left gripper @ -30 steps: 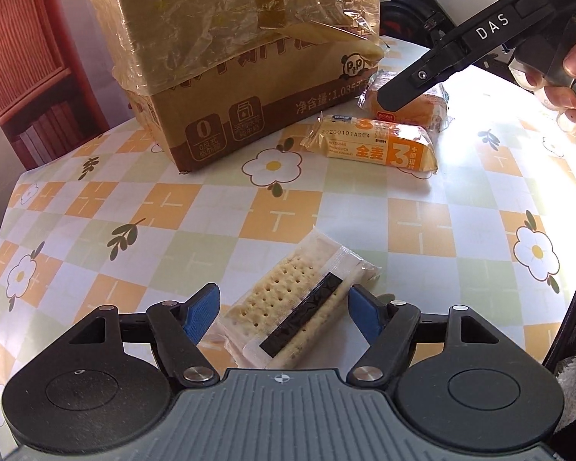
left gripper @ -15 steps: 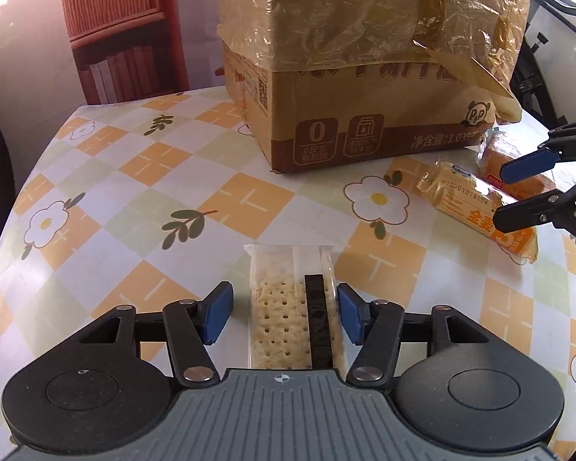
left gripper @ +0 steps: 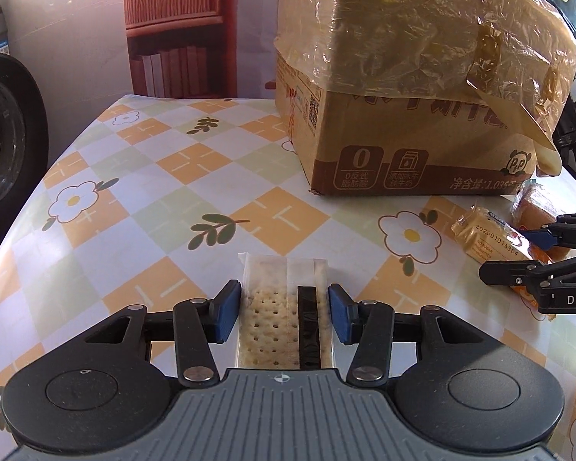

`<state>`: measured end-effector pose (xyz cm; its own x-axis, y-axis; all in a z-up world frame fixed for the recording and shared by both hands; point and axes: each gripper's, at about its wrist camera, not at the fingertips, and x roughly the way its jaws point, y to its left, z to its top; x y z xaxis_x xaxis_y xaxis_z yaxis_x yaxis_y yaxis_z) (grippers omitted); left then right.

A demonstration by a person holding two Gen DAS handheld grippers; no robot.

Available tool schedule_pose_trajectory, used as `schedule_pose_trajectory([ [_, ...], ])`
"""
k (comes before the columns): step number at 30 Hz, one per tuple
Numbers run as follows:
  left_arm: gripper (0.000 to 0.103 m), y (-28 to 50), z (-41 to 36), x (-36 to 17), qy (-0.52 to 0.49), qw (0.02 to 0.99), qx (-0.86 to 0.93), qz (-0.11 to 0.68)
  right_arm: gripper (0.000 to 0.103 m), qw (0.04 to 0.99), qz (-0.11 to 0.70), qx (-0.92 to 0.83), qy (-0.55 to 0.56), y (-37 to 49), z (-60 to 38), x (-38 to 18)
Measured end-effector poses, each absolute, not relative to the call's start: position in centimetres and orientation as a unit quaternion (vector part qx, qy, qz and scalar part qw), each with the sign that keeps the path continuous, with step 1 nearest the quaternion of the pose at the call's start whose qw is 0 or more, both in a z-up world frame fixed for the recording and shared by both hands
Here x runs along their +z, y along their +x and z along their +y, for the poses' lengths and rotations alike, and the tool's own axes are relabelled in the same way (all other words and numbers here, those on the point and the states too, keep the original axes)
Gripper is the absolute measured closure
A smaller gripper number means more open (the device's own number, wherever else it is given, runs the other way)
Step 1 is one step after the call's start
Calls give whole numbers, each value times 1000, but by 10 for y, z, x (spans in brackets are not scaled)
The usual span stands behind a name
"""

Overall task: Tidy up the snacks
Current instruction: 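Grasp the white cracker pack with the left tool while the right grasps an orange wafer bar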

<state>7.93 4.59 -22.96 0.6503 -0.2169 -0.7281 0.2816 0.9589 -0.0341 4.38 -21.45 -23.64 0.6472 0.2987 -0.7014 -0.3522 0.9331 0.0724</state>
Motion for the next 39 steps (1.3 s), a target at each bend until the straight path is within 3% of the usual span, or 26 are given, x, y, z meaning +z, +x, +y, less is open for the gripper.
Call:
schedule_pose_trajectory([
  [10,51,73,45,-230,49,909,-131,392,52,935,317,160,-12,23,-219,-249],
  [28,55,60,44,-229,44,910,-124,392,53,938,307,159,-16,16,-218,-252],
  [39,55,53,43,-226,22,905,-143,400,65,937,308,165,-16,12,-219,-249],
])
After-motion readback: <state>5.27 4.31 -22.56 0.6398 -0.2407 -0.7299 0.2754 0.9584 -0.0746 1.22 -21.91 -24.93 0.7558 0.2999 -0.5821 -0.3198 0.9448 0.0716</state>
